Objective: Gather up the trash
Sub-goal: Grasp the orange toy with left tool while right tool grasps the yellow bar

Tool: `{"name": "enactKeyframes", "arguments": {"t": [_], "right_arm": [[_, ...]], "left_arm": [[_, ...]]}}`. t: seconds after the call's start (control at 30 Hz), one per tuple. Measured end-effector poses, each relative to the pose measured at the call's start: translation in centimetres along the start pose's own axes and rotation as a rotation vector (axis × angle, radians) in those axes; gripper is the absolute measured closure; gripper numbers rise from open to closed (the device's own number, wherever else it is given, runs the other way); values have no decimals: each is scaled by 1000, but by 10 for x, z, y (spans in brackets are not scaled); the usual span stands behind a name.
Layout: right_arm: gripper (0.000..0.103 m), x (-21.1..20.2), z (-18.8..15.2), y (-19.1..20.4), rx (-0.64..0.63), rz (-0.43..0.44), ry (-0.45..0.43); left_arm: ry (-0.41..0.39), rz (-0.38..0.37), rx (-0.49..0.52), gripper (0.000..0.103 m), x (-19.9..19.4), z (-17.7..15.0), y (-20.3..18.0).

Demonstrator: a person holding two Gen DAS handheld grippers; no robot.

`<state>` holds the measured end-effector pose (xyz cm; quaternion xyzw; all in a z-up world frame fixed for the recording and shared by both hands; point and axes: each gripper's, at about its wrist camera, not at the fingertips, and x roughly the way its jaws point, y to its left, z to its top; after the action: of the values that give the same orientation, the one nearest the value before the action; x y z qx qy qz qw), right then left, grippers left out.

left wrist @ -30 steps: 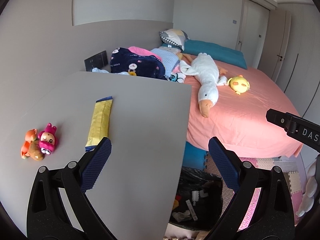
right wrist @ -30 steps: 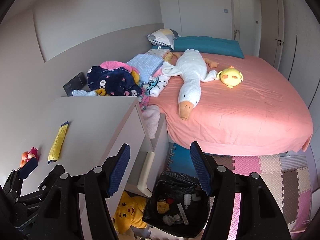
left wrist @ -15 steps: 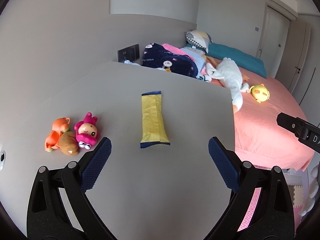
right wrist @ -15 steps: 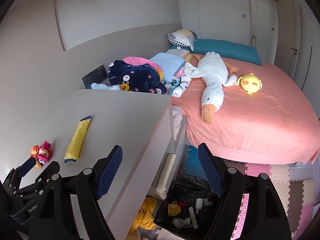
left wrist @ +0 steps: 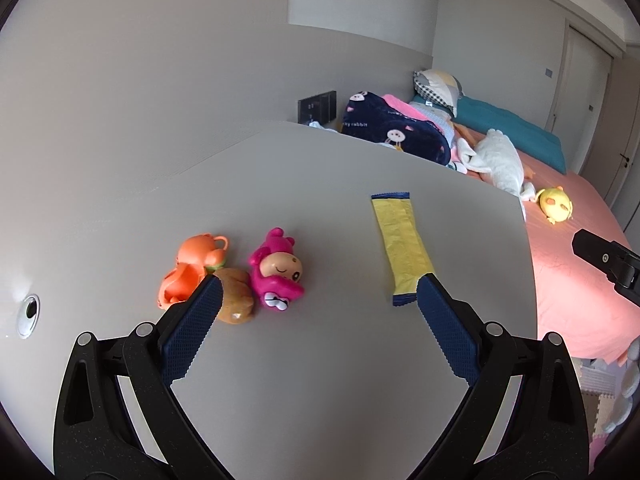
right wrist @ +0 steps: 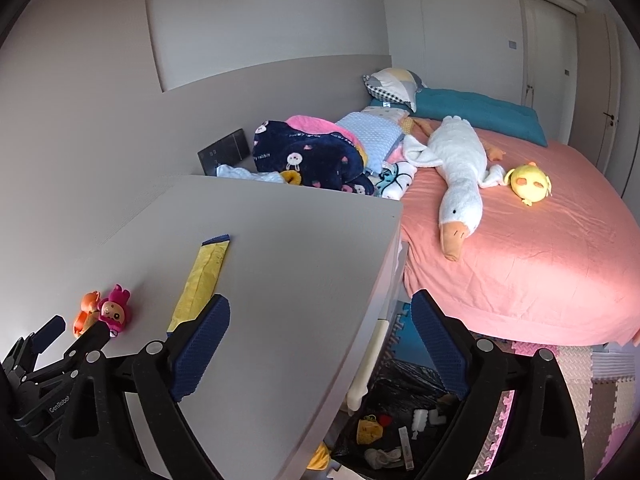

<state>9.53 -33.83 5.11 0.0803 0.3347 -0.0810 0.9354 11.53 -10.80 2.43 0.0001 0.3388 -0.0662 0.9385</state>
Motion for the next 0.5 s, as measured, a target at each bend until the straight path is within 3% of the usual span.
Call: {"name": "enactKeyframes", "arguments": {"t": [0.17, 0.5], "right_arm": [[11, 10, -2, 28, -61, -45, 8], [11, 30, -6, 61, -100, -2, 34]], "left_arm": [[-1, 43, -20, 9, 2, 3, 26], [13, 101, -48, 9, 9, 5, 68]]}}
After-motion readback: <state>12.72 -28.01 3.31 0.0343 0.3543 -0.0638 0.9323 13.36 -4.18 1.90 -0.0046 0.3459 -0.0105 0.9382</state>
